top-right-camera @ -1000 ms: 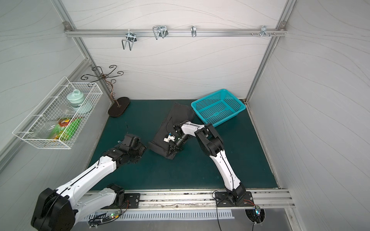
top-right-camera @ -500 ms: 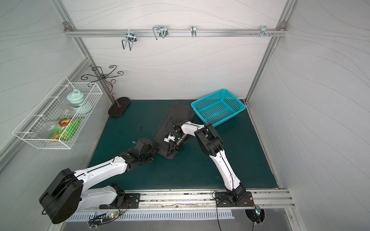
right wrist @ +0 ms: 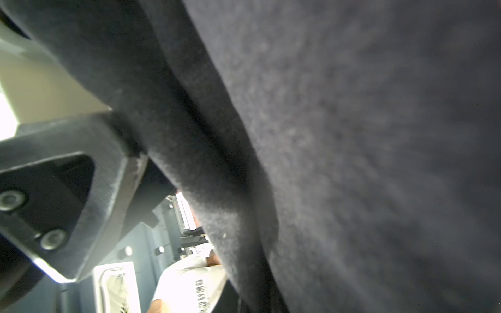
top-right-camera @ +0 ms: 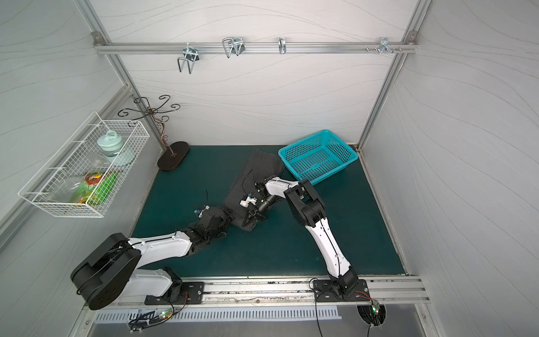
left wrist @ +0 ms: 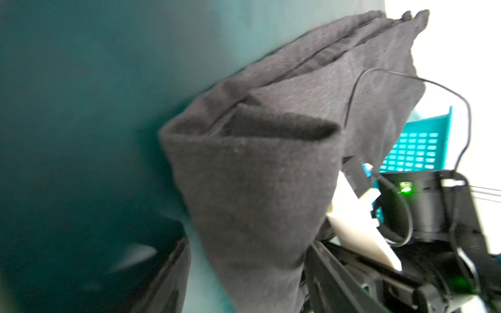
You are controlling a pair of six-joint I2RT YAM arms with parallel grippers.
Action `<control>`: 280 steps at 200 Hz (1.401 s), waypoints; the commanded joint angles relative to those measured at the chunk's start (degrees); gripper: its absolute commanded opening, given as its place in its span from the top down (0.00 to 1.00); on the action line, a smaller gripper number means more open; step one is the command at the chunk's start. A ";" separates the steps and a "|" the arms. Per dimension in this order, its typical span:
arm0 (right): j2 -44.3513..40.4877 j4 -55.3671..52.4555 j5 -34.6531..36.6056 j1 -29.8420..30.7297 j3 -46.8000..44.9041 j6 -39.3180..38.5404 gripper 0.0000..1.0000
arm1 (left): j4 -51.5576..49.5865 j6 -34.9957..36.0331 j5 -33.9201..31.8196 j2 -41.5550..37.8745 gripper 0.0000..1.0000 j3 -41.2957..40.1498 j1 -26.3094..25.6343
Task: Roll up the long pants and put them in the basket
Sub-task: Roll the long pant at the center of the board.
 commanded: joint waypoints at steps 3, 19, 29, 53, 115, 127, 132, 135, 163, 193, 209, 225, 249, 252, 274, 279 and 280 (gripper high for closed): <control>6.09 -2.94 1.58 -1.06 -4.14 4.95 1.00 | 0.70 -0.70 0.82 3.64 0.28 -0.89 -0.31; 5.90 -2.37 0.08 -1.35 -5.46 5.73 1.00 | 0.20 -0.20 0.84 3.92 0.28 -0.31 -0.29; 5.67 -1.66 -1.01 -1.67 -6.55 6.11 1.00 | -0.56 0.17 0.66 3.77 0.28 0.00 -0.33; 5.37 -0.20 -3.35 -2.64 -8.24 7.08 1.00 | -1.14 0.84 -0.06 3.92 0.28 0.39 -0.23; 5.74 -0.69 -2.84 -3.50 -8.33 7.27 1.00 | 3.35 3.05 1.86 11.72 0.27 3.73 1.03; 5.88 -0.76 -2.68 -3.53 -8.39 7.16 1.00 | 4.83 3.62 2.82 13.86 0.28 4.79 1.97; 5.87 -0.91 -2.64 -3.48 -8.44 7.08 1.00 | 5.23 3.93 3.31 14.71 0.28 5.32 2.35; 5.87 -0.95 -2.64 -3.48 -8.40 7.04 1.00 | 5.42 4.10 3.43 15.12 0.28 5.60 2.56; 5.84 -0.95 -2.41 -3.57 -8.18 6.85 1.00 | 7.64 5.40 5.63 17.99 0.30 6.78 5.02; 5.66 -1.04 -2.58 -3.89 -7.93 6.67 1.00 | 8.38 7.07 7.42 19.37 0.36 6.78 7.06; 5.44 -1.04 -2.59 -3.98 -8.09 6.53 1.00 | 8.61 7.43 8.99 20.57 0.42 7.12 8.27; 5.50 -1.02 -2.59 -4.02 -8.17 6.33 1.00 | 9.60 7.88 10.57 22.04 0.51 7.46 9.13; 5.37 -1.01 -2.75 -4.02 -8.14 6.19 0.99 | 9.23 8.92 11.79 23.24 0.73 8.31 9.78; 5.43 -1.04 -2.76 -4.07 -8.10 6.16 0.99 | 8.92 9.04 11.94 23.19 0.74 8.48 9.78; 5.30 -1.13 -2.67 -4.07 -8.14 5.76 0.98 | 4.47 10.20 11.42 22.65 0.80 9.66 9.93; 5.22 -1.21 -2.51 -4.07 -8.17 5.60 0.98 | 3.58 10.68 11.11 22.30 0.81 9.71 9.95; 5.24 -1.26 -2.46 -4.08 -8.22 5.56 0.98 | 3.41 10.75 11.06 22.26 0.81 9.74 9.95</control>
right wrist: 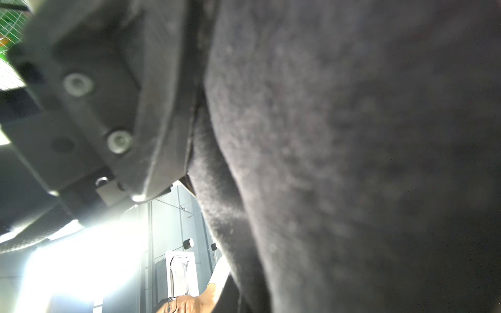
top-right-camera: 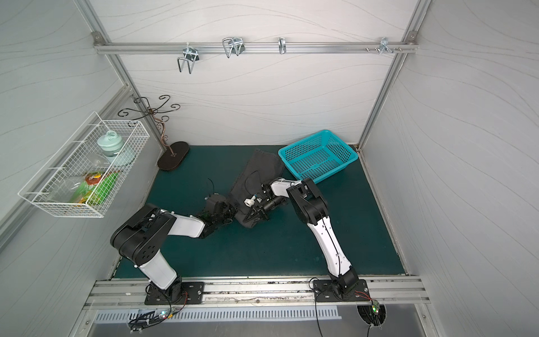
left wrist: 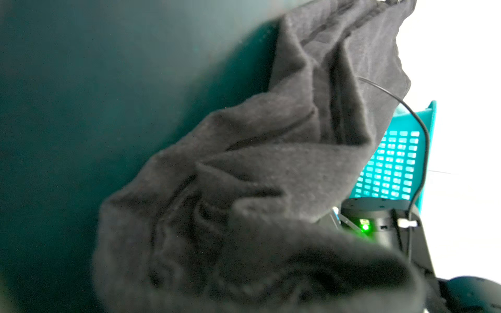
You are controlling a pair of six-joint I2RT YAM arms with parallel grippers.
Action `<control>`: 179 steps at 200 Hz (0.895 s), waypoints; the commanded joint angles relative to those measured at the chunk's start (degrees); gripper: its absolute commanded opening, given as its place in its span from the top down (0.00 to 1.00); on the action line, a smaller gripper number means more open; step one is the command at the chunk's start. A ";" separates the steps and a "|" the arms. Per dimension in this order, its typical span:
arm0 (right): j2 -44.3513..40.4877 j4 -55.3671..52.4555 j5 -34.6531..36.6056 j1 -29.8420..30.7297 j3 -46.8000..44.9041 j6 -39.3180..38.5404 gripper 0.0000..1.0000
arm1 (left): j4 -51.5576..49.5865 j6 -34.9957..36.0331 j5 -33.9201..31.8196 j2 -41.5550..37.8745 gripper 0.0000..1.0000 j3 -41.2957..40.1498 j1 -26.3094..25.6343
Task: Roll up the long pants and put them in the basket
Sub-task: Roll the long pant at the center of the board.
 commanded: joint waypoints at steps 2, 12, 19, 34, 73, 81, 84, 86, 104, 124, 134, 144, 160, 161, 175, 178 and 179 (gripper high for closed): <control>5.06 -4.33 9.49 -1.26 -3.51 2.02 0.97 | -12.32 2.89 -1.72 2.19 0.82 0.78 1.08; 4.88 -4.56 10.01 -1.26 -3.57 1.41 0.96 | -15.33 3.51 -2.08 1.15 0.85 1.47 1.08; 4.51 -4.68 10.58 -1.26 -3.50 1.01 0.94 | -17.47 4.30 -2.48 0.19 0.85 1.95 1.09; 3.35 -4.76 12.60 -1.23 -3.56 -0.21 0.85 | -21.78 5.96 -3.51 -2.25 0.85 2.69 1.10; -2.98 -4.70 23.13 -1.14 -3.53 -2.91 0.61 | -35.89 8.92 -6.93 -6.67 0.86 6.93 1.08; -4.77 -4.84 25.66 -1.11 -3.46 -3.45 0.55 | -38.27 8.97 -7.44 -7.12 0.86 7.57 1.08; -5.49 -4.91 26.54 -1.05 -3.36 -3.53 0.54 | -39.11 8.85 -7.57 -7.24 0.86 7.70 1.12; -5.92 -4.91 27.39 -1.06 -3.36 -3.63 0.53 | -39.57 8.78 -7.61 -7.32 0.86 7.72 1.13; -10.37 -5.63 34.11 -0.44 -3.08 -4.77 0.51 | -42.93 7.91 -8.25 -8.06 0.86 7.99 1.08; -16.05 -5.02 43.64 1.58 -4.24 -5.39 0.51 | -45.77 7.26 -8.75 -8.27 0.86 8.58 1.08; -19.53 -3.51 49.76 3.40 -5.98 -5.58 0.50 | -47.05 7.17 -8.54 -7.72 0.86 9.39 1.00; -23.15 -1.62 55.39 5.86 -8.38 -5.90 0.50 | -48.21 7.31 -8.55 -6.94 0.86 10.49 0.85; -28.05 1.42 66.34 11.11 -12.03 -6.30 0.49 | -49.22 7.65 -8.40 -5.53 0.86 12.43 0.34; -28.33 1.67 67.01 11.52 -12.24 -6.34 0.49 | -49.23 7.63 -8.36 -5.44 0.86 12.49 0.31; -31.75 5.09 77.24 16.93 -15.35 -6.32 0.49 | -49.85 7.85 -8.02 -4.16 0.86 13.97 -0.11; -32.46 5.95 78.92 18.17 -16.07 -6.30 0.49 | -49.99 7.87 -7.98 -3.84 0.86 14.28 -0.26; -32.70 6.22 79.50 18.51 -16.24 -6.25 0.48 | -50.02 7.91 -7.94 -3.72 0.86 14.34 -0.29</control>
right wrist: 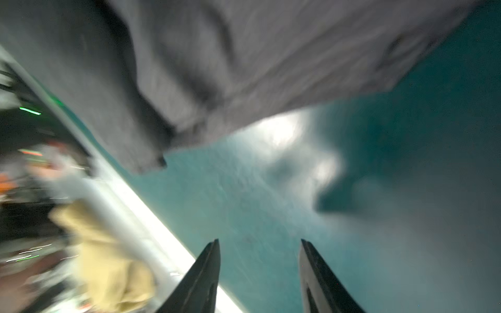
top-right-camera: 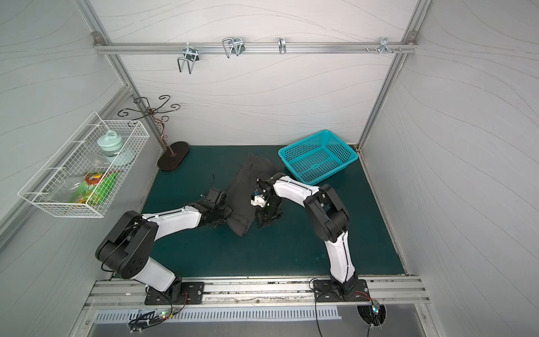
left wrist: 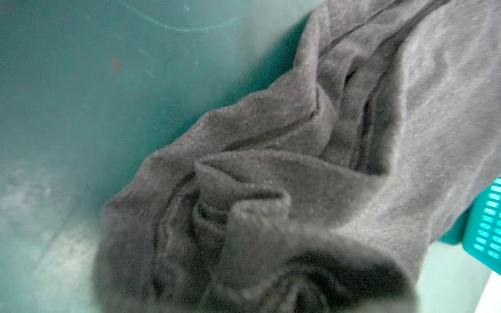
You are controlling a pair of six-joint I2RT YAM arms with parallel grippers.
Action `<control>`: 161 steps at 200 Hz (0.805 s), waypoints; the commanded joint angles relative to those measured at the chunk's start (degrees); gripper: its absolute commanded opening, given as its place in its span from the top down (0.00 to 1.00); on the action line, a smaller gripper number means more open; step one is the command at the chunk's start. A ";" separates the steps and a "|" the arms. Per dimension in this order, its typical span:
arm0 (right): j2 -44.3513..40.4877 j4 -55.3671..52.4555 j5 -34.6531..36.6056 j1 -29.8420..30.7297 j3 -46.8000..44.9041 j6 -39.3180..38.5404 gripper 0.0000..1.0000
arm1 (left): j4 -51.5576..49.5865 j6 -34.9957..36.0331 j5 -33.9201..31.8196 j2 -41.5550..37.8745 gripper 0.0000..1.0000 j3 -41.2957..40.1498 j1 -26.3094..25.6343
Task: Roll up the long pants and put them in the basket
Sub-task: Roll the long pant at the center of the board.
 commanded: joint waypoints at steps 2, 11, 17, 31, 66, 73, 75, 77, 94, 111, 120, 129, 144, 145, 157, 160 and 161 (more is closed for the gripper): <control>-5.88 5.81 23.00 9.40 -4.54 -1.00 0.48 | -7.68 1.08 -1.54 3.43 0.86 2.39 -0.69; -7.70 8.34 27.11 12.58 -6.16 -0.13 0.47 | -7.66 1.10 -1.11 4.01 0.86 2.95 -0.95; -8.83 9.64 28.82 14.44 -6.94 0.66 0.47 | -7.56 1.14 -0.64 4.48 0.86 3.18 -1.04; -10.52 11.85 31.20 17.80 -7.98 2.89 0.45 | -7.32 0.99 -0.09 5.03 0.86 3.55 -1.20; -9.85 13.54 38.38 23.81 -6.21 6.80 0.41 | -7.30 1.08 0.31 5.28 0.86 4.19 -1.59; -9.20 13.74 39.73 24.53 -5.35 6.93 0.40 | -7.14 1.12 0.51 5.39 0.86 4.06 -1.73; -8.92 13.78 40.26 24.84 -5.11 7.06 0.40 | -7.12 1.08 0.60 5.42 0.86 4.06 -1.75; -8.85 13.78 40.79 25.03 -4.83 7.27 0.39 | -7.02 1.08 0.66 5.39 0.86 4.06 -1.73; -7.63 14.83 41.88 26.45 -3.03 7.90 0.36 | -6.41 1.01 1.42 5.87 0.86 4.06 -1.84; -8.10 17.75 40.76 27.30 -3.37 8.25 0.34 | -5.65 0.92 2.27 6.32 0.86 4.06 -1.87; -8.91 19.67 39.91 27.58 -4.43 8.97 0.27 | -5.21 0.81 2.78 6.42 0.86 4.06 -1.96; -9.82 21.84 37.98 27.61 -5.98 8.84 0.21 | -4.96 0.88 3.10 6.41 0.86 4.14 -1.97; -10.62 24.13 35.82 27.59 -8.17 8.94 0.16 | -4.79 0.90 3.61 6.35 0.86 4.40 -1.93; -10.62 24.23 35.76 27.56 -8.33 8.85 0.16 | -4.76 0.90 3.65 6.38 0.86 4.40 -1.97; -10.47 24.73 35.19 27.60 -9.37 8.70 0.16 | -4.96 1.04 3.91 6.18 0.86 4.67 -1.92; -10.31 24.82 35.17 27.60 -9.64 8.58 0.16 | -4.92 1.07 4.03 6.19 0.86 4.67 -1.91; -10.25 24.84 35.21 27.56 -9.77 8.59 0.16 | -4.92 1.07 4.04 6.16 0.86 4.67 -1.87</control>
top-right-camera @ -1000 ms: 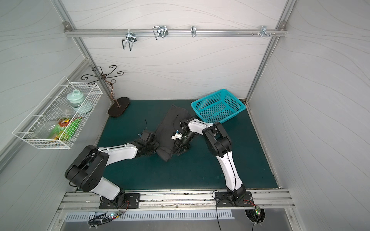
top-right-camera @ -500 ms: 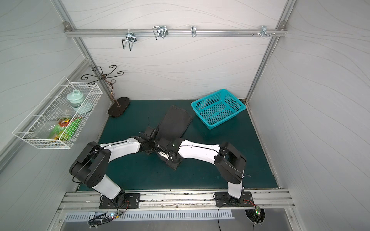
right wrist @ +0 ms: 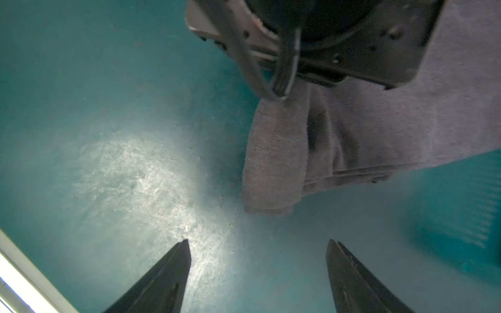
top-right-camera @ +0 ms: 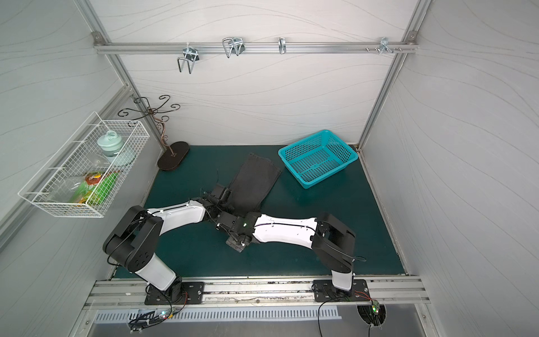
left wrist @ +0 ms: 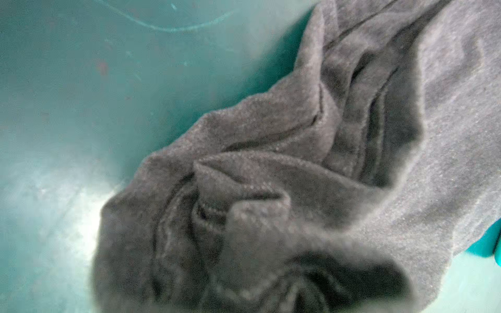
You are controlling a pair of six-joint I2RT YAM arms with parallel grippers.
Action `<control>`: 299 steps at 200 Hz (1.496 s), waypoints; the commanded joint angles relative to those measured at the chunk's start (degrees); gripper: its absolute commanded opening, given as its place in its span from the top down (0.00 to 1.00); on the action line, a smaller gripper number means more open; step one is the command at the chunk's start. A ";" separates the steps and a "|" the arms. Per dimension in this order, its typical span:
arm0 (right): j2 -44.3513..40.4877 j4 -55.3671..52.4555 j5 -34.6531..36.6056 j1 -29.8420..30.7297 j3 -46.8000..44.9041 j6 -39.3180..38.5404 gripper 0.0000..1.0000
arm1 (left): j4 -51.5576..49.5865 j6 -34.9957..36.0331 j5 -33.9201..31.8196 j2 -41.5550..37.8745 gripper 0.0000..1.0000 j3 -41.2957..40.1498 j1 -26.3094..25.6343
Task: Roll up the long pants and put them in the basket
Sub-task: Roll the long pant at the center of the board.
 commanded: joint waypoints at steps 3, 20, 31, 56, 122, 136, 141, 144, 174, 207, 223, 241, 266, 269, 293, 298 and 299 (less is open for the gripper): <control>-1.54 4.27 -2.02 0.41 -2.37 0.57 0.16 | -0.26 0.77 4.14 3.11 0.86 0.28 -0.51; -1.31 7.27 -0.98 0.20 -4.67 -0.18 0.16 | -0.39 1.25 4.83 3.20 0.87 0.77 -0.59; -0.69 8.36 -0.52 -0.11 -5.10 -0.27 0.16 | -0.43 1.38 5.33 3.11 0.87 0.81 -0.49; 2.31 10.82 2.01 -0.22 -4.55 -1.28 0.17 | -0.24 1.57 6.47 2.96 0.87 0.55 -0.55; 7.89 14.55 8.53 -0.21 -2.33 -5.29 0.21 | -0.42 1.56 7.81 2.35 0.87 -0.55 -0.52; 9.03 15.70 11.05 -0.50 -2.47 -6.45 0.25 | -0.39 1.56 8.13 2.28 0.87 -0.62 -0.56; 9.40 15.93 11.41 -0.61 -2.47 -6.66 0.29 | -0.35 1.64 8.33 2.33 0.87 -0.56 -0.59; 9.60 15.99 11.69 -0.78 -2.45 -6.71 0.32 | -0.29 1.65 8.36 2.39 0.87 -0.55 -0.56; 11.24 16.79 14.59 -1.43 -1.84 -7.70 0.65 | -0.26 1.82 9.09 2.74 0.87 -0.78 -0.60; 11.79 17.03 15.38 -1.72 -1.49 -8.72 0.78 | 0.02 1.57 9.49 2.54 0.88 -1.50 -0.57; 11.79 16.15 14.68 -1.87 -1.31 -9.20 0.85 | 0.09 1.56 9.64 2.41 0.88 -1.69 -0.54; 11.08 14.36 11.48 -2.18 -1.02 -10.40 0.94 | -0.33 1.72 10.00 2.50 0.87 -1.54 -0.56; 10.14 8.29 1.41 -3.89 1.14 -12.00 1.00 | -2.94 2.56 10.57 2.61 0.85 -0.32 -0.51; 10.02 7.70 -0.25 -4.19 1.34 -12.24 1.00 | -3.44 2.72 10.73 2.74 0.85 -0.12 -0.50; 8.71 2.17 -10.46 -6.62 3.16 -13.59 1.00 | -8.20 4.56 10.49 3.56 0.83 2.17 -0.54; 8.40 1.29 -12.27 -7.06 3.43 -13.84 1.00 | -8.99 4.92 10.49 3.84 0.83 2.57 -0.55; 8.31 1.07 -12.76 -7.15 3.47 -13.89 1.00 | -9.06 5.00 10.49 3.93 0.83 2.63 -0.59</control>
